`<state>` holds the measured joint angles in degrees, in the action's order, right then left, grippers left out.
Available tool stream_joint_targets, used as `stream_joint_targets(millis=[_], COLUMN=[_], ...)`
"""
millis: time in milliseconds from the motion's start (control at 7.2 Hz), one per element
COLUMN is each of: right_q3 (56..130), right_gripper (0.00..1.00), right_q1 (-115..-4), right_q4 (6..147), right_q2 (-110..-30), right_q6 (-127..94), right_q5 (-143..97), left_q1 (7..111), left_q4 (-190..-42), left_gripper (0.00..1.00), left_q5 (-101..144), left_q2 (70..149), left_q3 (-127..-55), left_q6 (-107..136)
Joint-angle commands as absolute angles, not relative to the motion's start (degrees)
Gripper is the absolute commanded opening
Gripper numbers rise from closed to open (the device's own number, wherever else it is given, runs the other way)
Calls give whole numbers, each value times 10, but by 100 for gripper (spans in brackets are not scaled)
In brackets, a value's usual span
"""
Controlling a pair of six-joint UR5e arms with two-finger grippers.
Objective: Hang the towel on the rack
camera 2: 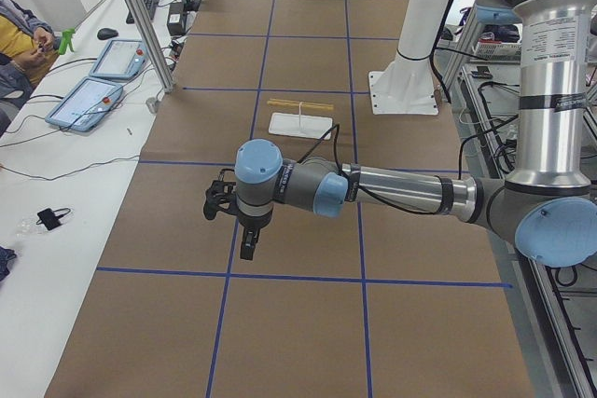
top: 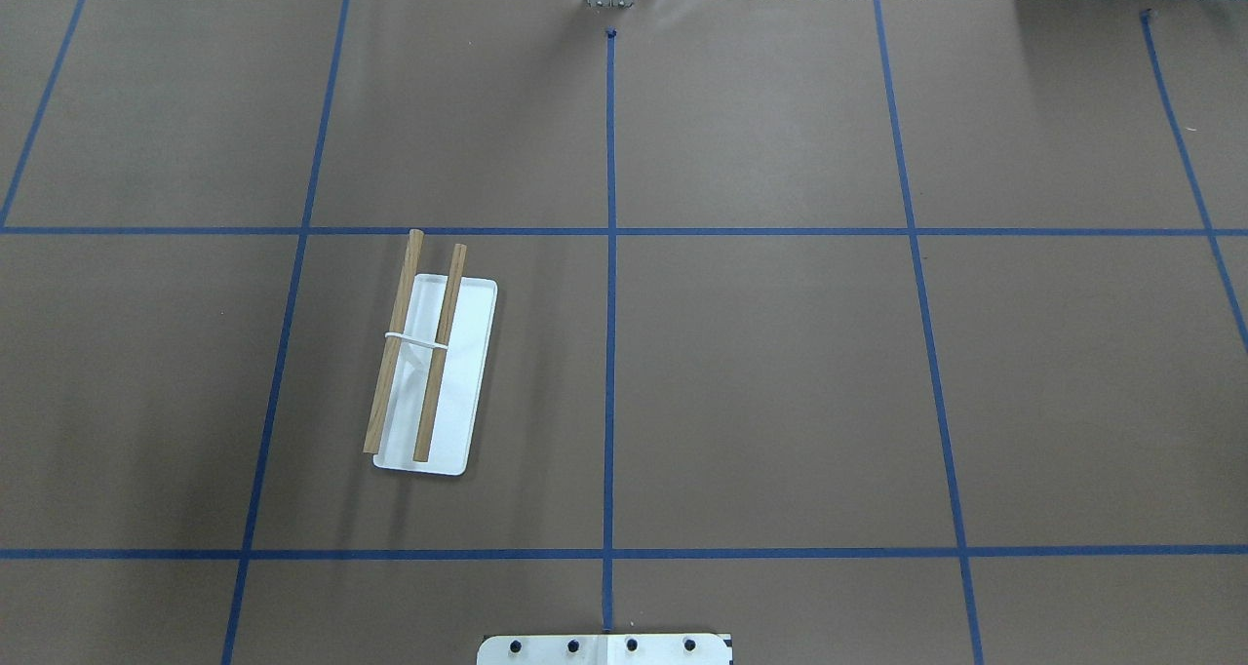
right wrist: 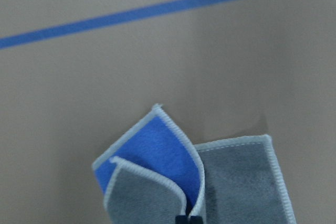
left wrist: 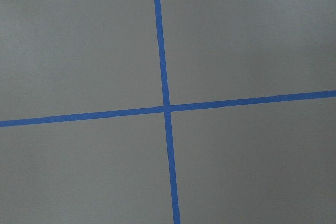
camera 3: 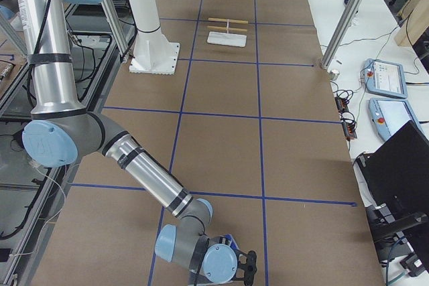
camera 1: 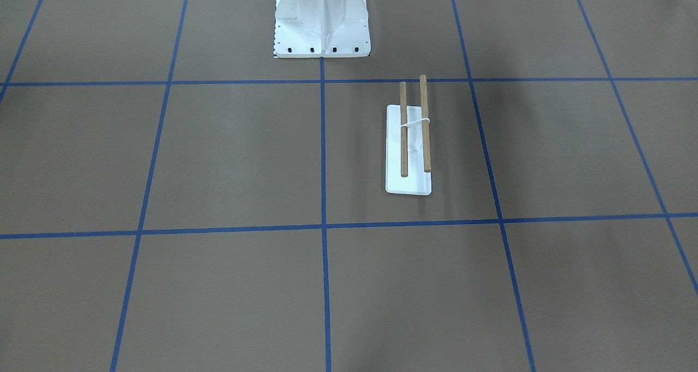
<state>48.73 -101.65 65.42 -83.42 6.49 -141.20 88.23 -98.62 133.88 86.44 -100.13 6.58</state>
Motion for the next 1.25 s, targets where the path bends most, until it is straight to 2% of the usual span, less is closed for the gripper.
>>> stream_joint_targets(millis=[0,278,556,694,972,1111], right_q3=[626,798,942,980,1012,1019], right_gripper=[0,0,0,0,0,0], right_q1=[-1017,-1000,-903,-858,-777,-731], right_q4=[733,815,848,856,967,1010], right_q2=[-840,-840,-829,-796,-658,-595], right_q6=[48,-76,-237,-329,-509,-596], right_q5=[-1410,-1392,-1349,-1333,-1298,-1262], left_q1=[881,877,830,811,758,720], left_q4=[-986,-1021,-1034,-1034,-1038,-1055], left_gripper=[98,98,98,98,98,98], left_q5=[1386,1397,1396,1396,1396,1395], left_q2=[874,904,973,1020,1098,1112], left_q3=[-1005,-1002,-991,-979,-953,-949], left_q6=[122,240,364,417,533,579])
